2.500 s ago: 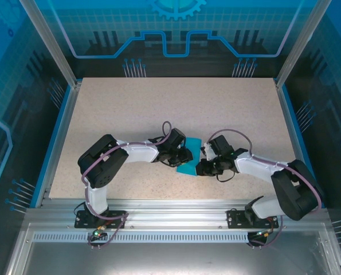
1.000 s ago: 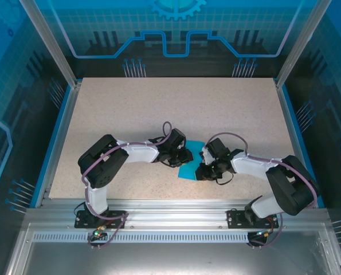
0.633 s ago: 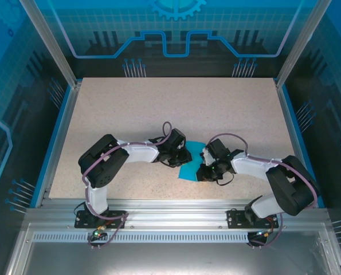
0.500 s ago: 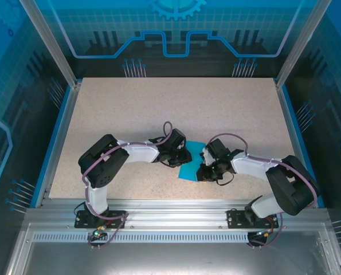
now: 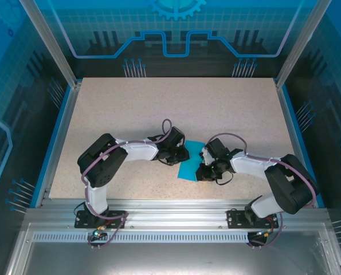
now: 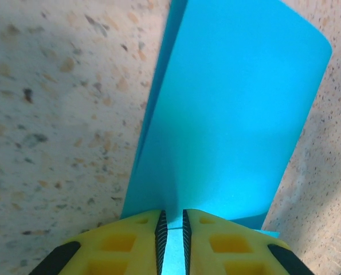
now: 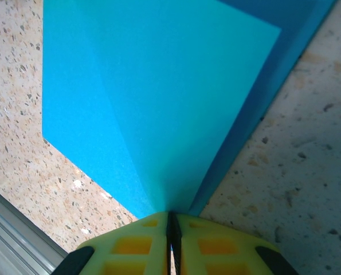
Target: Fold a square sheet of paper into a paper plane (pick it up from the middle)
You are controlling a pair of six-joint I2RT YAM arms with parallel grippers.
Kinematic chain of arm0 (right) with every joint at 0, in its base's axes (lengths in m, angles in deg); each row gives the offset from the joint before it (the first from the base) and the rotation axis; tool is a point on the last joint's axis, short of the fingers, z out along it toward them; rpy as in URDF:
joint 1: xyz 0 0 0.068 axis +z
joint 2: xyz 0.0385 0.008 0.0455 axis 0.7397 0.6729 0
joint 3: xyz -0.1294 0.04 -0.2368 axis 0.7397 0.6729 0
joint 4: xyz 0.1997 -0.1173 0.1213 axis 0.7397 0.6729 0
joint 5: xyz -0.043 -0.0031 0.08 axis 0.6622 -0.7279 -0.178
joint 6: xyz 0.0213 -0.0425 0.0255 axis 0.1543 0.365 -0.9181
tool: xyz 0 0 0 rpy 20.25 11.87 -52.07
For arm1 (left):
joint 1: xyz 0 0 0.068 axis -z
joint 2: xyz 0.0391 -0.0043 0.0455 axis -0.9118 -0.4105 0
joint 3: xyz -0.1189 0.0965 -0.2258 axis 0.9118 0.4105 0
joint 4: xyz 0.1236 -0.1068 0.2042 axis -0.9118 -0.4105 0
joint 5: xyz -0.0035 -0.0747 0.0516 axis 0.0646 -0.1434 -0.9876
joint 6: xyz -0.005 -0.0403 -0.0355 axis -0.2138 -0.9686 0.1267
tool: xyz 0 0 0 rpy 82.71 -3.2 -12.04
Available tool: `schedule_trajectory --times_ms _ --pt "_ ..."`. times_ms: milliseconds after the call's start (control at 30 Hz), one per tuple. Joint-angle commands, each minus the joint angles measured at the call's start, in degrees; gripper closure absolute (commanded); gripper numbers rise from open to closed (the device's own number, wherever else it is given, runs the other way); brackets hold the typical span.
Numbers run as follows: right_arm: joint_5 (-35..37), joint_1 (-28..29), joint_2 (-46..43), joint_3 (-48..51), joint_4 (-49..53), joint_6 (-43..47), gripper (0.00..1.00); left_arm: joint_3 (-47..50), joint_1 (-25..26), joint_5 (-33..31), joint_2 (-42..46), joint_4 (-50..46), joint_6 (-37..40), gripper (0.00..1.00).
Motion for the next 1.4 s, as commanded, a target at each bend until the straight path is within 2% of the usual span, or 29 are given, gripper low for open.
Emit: schedule_trajectory --times_ms 0,233,333,533,733,933,1367 --pt "3.2 1.2 2.5 1.6 4.3 0.4 0.88 -0.5 -3.0 -5.9 1.8 -4.7 3.2 0.78" --pt "2.9 1.2 2.9 1.1 4.1 0.7 0.88 -1.1 -4.6 -6.5 6.7 -7.0 6.1 0.75" --pt "2.7 1.2 3.1 1.1 3.8 0.7 0.88 -0.5 -4.4 -4.7 10.3 -6.6 5.7 0.75" --pt "2.6 1.2 3.3 1.0 3.4 0.8 0.88 1.9 -0.6 0.2 13.6 -4.2 3.1 0.75" --pt "2.6 1.2 3.3 0.9 3.3 0.9 0.87 5.7 1.9 6.4 10.3 5.0 -3.1 0.76" --pt "2.6 1.2 3.1 1.0 3.3 0.9 0.87 5.6 3.2 9.2 5.4 9.8 -4.9 0.76" --pt "0.1 1.3 -1.2 0.3 3.1 0.1 0.85 5.6 3.3 5.1 -1.6 7.1 -4.7 0.78"
